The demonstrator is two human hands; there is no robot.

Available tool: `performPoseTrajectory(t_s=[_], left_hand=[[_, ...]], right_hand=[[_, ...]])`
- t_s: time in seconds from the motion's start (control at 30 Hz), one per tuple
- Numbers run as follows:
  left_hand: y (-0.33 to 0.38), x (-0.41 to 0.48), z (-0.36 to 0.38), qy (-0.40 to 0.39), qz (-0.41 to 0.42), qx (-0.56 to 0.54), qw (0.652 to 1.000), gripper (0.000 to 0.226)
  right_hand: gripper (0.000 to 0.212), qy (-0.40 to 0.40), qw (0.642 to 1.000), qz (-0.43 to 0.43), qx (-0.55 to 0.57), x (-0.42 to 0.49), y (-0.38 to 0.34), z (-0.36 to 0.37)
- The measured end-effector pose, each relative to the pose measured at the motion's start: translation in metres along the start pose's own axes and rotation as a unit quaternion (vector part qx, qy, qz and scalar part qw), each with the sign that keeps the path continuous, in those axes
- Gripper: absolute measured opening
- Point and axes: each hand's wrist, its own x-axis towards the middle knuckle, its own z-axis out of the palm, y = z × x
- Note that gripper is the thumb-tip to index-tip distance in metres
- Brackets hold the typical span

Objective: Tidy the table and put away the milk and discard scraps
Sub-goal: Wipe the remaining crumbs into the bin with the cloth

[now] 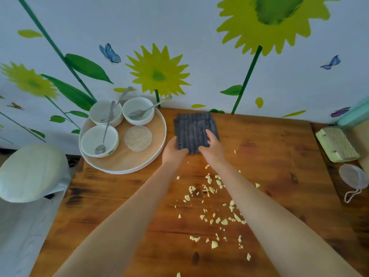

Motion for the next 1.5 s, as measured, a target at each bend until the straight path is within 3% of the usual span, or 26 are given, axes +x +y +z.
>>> performPoseTrajectory(t_s=[0.1, 0.23, 0.33, 0.5, 0.63, 0.8, 1.03, 1.27, 1.4, 1.5], left_hand=[[-0.001, 0.037, 0.006, -0.038, 0.073, 0.145, 0.986, 0.073], [-0.007, 0.080, 0.010, -0.073, 0.153, 0.404, 0.899, 0.098], [-0.017, 0.097, 0.012, -0.138, 0.178, 0.499, 0.837, 0.097], [-0.020, 0.103, 0.014, -0.113, 0.211, 0.561, 0.792, 0.068], [-0.018, 0.079, 0.022, -0.119, 0.211, 0.566, 0.788, 0.054], [-0.036, 0.031, 0.034, -0.132, 0.189, 0.543, 0.808, 0.053], [-0.067, -0.025, 0.030, -0.154, 0.192, 0.554, 0.795, 0.050], [-0.096, -0.075, 0.029, -0.127, 0.183, 0.568, 0.792, 0.051], [-0.104, -0.102, 0.035, -0.108, 0.152, 0.606, 0.774, 0.057], [-0.107, -0.114, 0.041, -0.096, 0.142, 0.636, 0.753, 0.049]], right_hand=[[0.077, -0.025, 0.979, -0.085, -0.183, 0.033, 0.006, -0.002], [0.093, -0.117, 0.876, -0.105, -0.456, 0.077, 0.016, -0.013], [0.095, -0.172, 0.848, -0.080, -0.495, 0.091, 0.021, -0.017], [0.066, -0.114, 0.836, -0.096, -0.528, 0.087, 0.025, -0.010], [0.058, -0.116, 0.814, -0.076, -0.564, 0.067, 0.023, -0.021], [0.060, -0.134, 0.796, -0.045, -0.588, 0.022, 0.038, -0.027], [0.054, -0.151, 0.797, -0.029, -0.584, -0.050, 0.061, -0.026], [0.044, -0.165, 0.817, -0.060, -0.550, -0.111, 0.069, -0.026], [0.041, -0.157, 0.817, -0.086, -0.548, -0.137, 0.078, -0.022], [0.038, -0.161, 0.816, -0.091, -0.547, -0.149, 0.082, -0.018]])
